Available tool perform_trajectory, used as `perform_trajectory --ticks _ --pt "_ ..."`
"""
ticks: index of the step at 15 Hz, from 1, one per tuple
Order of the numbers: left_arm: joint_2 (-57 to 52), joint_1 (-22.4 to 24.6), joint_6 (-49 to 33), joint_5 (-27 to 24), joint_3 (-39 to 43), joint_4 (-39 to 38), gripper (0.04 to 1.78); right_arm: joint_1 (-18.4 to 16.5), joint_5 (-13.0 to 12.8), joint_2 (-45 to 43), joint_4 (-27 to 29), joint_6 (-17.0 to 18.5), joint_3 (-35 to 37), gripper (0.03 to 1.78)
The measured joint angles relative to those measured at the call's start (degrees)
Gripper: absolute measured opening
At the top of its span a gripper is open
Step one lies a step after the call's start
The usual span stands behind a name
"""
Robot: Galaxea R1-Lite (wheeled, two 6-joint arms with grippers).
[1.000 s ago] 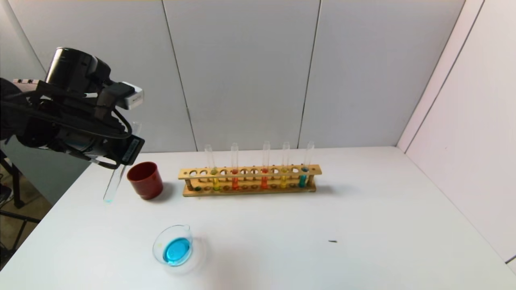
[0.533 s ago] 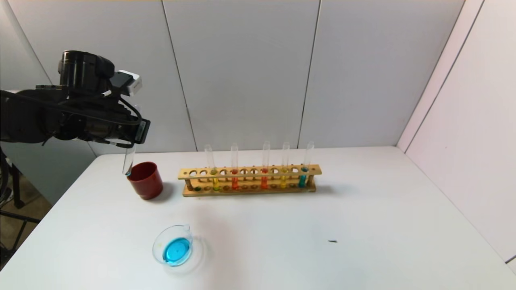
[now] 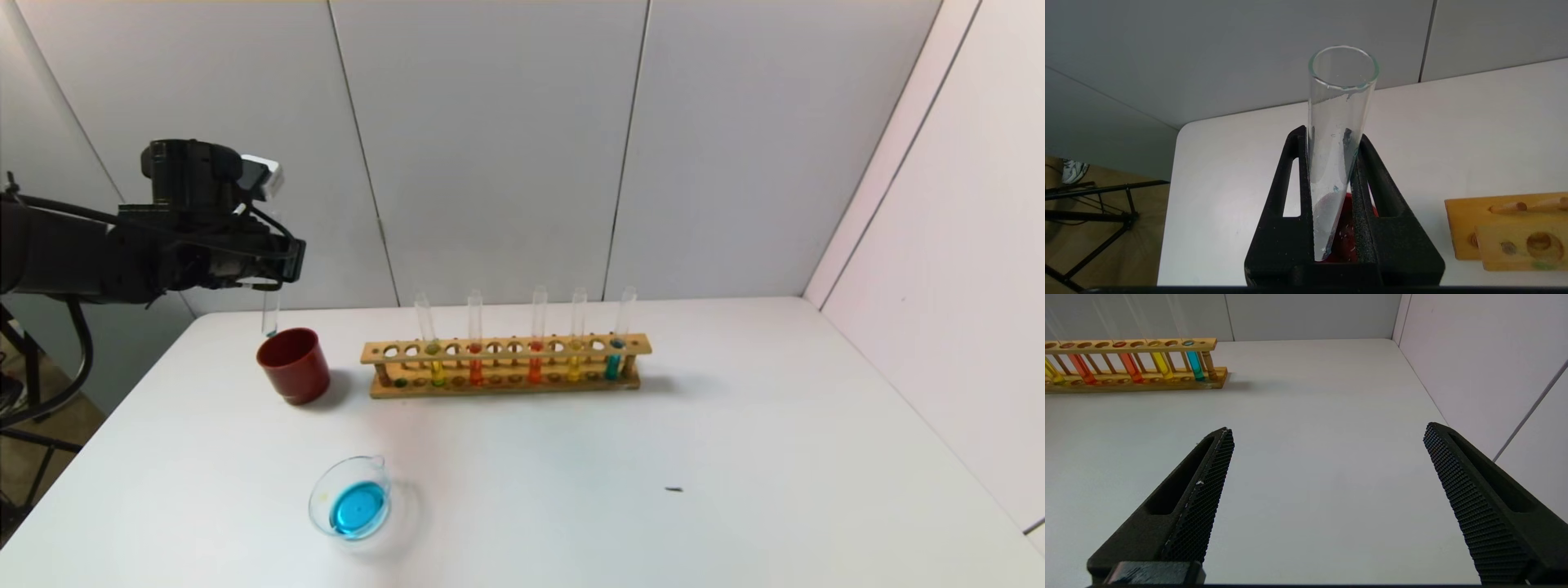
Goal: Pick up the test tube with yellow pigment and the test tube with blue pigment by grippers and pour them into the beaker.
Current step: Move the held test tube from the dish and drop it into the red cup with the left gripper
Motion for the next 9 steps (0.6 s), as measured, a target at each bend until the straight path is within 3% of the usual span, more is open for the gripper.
perform_trajectory --ticks 9 --pt "5.6 0.5 -2.4 -0.5 3.7 -7.3 0.31 0.0 0.0 0.0 0.0 0.0 0.0 1.70"
